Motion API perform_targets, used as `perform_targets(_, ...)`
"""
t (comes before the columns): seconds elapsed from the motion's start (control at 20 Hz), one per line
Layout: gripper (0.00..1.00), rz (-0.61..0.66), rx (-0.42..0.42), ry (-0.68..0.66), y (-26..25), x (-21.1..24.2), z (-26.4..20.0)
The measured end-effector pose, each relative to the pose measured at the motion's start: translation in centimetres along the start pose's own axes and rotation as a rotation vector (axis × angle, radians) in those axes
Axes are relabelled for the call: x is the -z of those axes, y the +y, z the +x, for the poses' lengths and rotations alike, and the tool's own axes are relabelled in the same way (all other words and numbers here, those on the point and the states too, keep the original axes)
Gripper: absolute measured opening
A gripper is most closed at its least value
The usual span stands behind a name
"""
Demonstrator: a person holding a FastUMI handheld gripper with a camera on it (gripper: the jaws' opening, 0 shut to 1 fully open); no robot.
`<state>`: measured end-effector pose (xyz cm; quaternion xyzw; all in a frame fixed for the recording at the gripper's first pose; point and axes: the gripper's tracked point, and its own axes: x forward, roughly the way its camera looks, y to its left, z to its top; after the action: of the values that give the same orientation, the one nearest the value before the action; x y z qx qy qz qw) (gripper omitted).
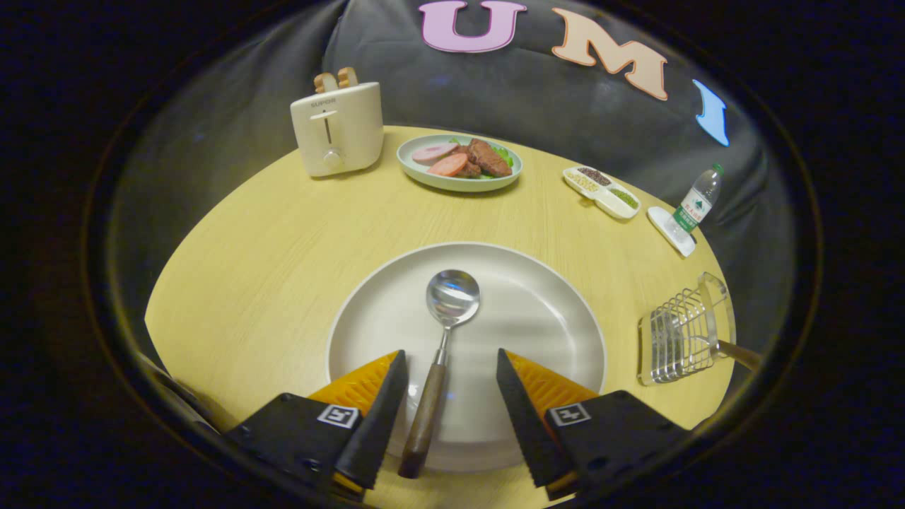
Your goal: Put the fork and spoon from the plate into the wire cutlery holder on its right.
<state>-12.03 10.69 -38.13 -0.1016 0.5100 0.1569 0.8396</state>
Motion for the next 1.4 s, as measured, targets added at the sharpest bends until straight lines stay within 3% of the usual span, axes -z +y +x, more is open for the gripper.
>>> perform_targets(0.35, 0.19, 0.034, -0.026, 0.049, 0.4, 0.5, 0.0)
perform_targets(0.5, 0.09, 0.04, -0.032, 0.077, 0.1, 0.8, -0.1)
perform_targets(1.4, 0.06, 0.041, -0.01, 0.111, -7.6, -2.1, -5.4)
